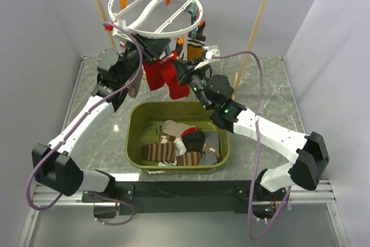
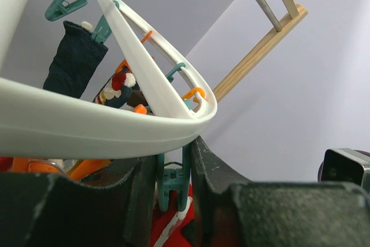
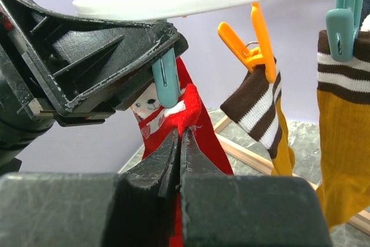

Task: Clip the socks to the hanger
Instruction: Clamp the sock onto the hanger.

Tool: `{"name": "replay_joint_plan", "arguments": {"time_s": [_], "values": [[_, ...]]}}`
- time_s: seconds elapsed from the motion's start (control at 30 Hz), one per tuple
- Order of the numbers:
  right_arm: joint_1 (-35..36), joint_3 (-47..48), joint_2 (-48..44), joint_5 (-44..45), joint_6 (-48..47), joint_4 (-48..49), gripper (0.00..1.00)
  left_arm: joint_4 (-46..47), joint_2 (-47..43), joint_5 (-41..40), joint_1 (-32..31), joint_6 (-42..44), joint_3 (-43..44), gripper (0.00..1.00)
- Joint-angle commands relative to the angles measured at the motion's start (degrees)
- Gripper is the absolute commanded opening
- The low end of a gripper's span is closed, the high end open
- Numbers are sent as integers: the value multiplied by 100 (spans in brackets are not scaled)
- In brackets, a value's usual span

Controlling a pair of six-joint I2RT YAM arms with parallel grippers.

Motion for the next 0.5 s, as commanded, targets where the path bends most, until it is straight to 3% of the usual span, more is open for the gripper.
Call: {"name": "replay_joint_plan", "arguments": {"time_s": [0.0,0.47], "values": [[-27,305,13,-27,-62,324,0,258,-217,95,7,61,85,26],[-45,384,118,-9,-141,386,0,600,-252,376,15,-228,-47,25]]}}
